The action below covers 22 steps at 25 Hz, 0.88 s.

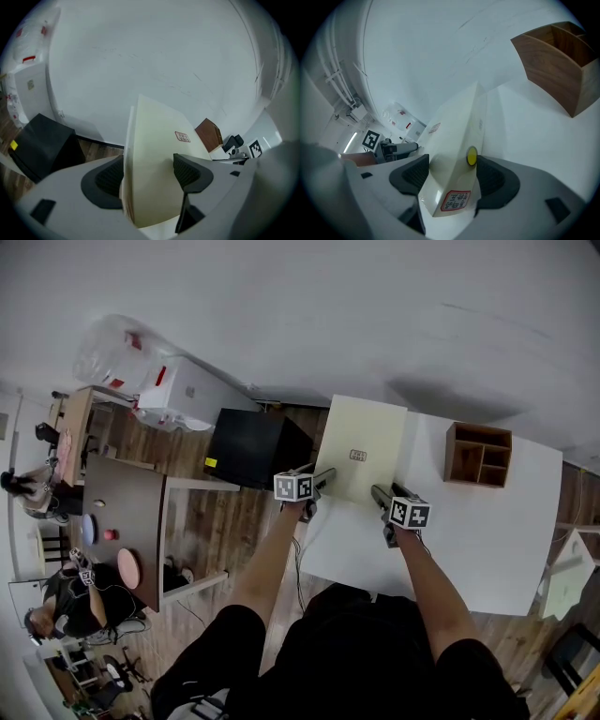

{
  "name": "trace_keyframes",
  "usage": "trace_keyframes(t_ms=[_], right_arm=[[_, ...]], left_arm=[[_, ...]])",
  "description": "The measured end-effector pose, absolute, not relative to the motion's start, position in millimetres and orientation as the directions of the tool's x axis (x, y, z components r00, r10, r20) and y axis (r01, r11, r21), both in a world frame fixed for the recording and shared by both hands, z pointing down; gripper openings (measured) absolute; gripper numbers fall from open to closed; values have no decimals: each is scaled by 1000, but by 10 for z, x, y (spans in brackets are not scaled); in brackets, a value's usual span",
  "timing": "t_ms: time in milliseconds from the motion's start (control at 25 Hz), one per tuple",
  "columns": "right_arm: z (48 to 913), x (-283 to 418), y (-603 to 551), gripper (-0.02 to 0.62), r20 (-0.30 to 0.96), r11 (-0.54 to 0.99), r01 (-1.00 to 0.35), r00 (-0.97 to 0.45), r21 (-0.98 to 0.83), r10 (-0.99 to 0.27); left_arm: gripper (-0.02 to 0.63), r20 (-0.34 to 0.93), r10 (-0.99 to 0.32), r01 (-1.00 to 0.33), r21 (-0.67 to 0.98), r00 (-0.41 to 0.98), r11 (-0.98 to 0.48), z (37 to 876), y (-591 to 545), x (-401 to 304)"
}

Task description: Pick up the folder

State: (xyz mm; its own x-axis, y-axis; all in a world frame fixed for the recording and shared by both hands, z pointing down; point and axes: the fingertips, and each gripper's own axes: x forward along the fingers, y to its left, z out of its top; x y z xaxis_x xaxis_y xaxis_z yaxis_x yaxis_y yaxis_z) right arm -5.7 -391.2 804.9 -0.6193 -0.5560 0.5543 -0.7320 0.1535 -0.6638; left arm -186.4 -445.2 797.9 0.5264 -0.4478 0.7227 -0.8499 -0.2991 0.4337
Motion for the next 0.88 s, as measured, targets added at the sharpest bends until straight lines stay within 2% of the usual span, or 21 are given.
trace_keyframes(t_ms=[120, 560, 880], right_arm=[[8060, -55, -3917, 304, 555, 149, -738, -609, -658, -566], [7878, -43, -3770, 302, 594, 233, -821, -544, -521, -592], [7319, -139, -3558, 302, 509, 375, -827, -556, -420, -657]], left_arm=[[322, 692, -452, -826, 497, 563, -267, 7970, -4453, -1823], [312, 663, -556, -865, 414, 500, -284, 7840, -4173, -1824], [311, 524, -702, -862, 423, 483, -278, 7387, -3789, -1977]])
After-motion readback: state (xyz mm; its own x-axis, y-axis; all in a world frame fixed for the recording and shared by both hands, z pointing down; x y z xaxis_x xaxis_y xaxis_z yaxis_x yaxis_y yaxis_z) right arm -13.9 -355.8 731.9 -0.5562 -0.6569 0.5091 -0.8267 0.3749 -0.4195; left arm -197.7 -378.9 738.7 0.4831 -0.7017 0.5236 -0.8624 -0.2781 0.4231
